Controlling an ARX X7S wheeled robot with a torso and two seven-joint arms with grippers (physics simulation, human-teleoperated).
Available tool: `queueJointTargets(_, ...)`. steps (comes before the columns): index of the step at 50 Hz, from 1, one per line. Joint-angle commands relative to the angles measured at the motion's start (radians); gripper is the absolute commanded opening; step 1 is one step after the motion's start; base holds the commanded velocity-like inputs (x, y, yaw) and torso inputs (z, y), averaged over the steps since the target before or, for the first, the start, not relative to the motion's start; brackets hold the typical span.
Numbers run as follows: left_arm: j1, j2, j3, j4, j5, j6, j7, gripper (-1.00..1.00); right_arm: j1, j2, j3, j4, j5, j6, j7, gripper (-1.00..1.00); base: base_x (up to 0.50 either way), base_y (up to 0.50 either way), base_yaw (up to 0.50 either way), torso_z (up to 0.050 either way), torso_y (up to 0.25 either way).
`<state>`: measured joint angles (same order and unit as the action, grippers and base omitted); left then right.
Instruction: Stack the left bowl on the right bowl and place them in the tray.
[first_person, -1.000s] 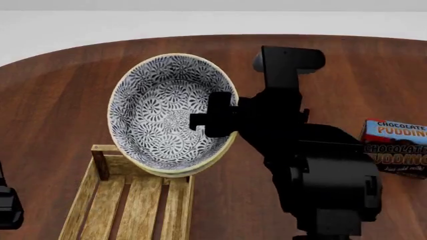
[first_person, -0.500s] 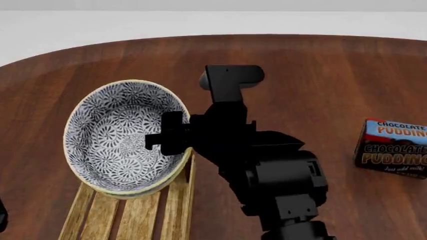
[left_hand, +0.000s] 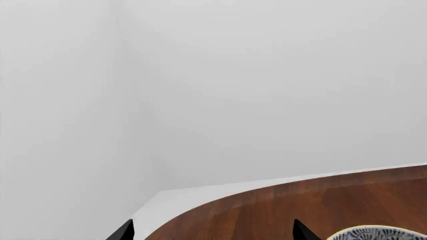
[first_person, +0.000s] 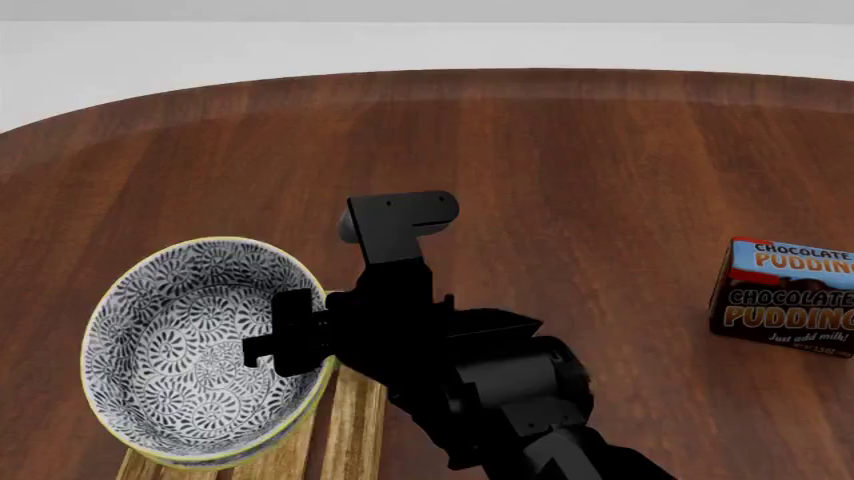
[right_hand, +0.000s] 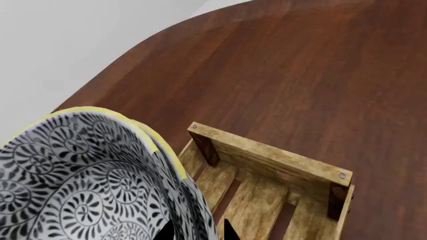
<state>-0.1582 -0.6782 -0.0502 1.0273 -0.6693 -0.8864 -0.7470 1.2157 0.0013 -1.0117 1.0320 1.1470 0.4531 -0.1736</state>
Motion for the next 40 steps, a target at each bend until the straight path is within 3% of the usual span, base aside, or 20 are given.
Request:
queueJointTargets(1,0.005,-0.021,0.006,-0.003,-0.018,0.017,-0.024,1.0,0.028,-0.001,-0.325,0.065,0.331,-0.136,0.111,-1.0,0.0,0.0,0.0,0.0,0.0)
queueJointTargets(18,-0.019,-0.038,0.029,-0.009,-0.04,0.022,-0.049,1.0,-0.012,-0.001,-0.533,0.087,0.524,-0.213,0.099,-1.0,0.0,0.0,0.0,0.001,0.001)
queueJointTargets(40,0.005,-0.065,0.032,-0.015,-0.051,0.054,-0.071,1.0,-0.086,-0.001,-0.575,0.062,0.54,-0.219,0.1,-1.0,0.0,0.0,0.0,0.0,0.001)
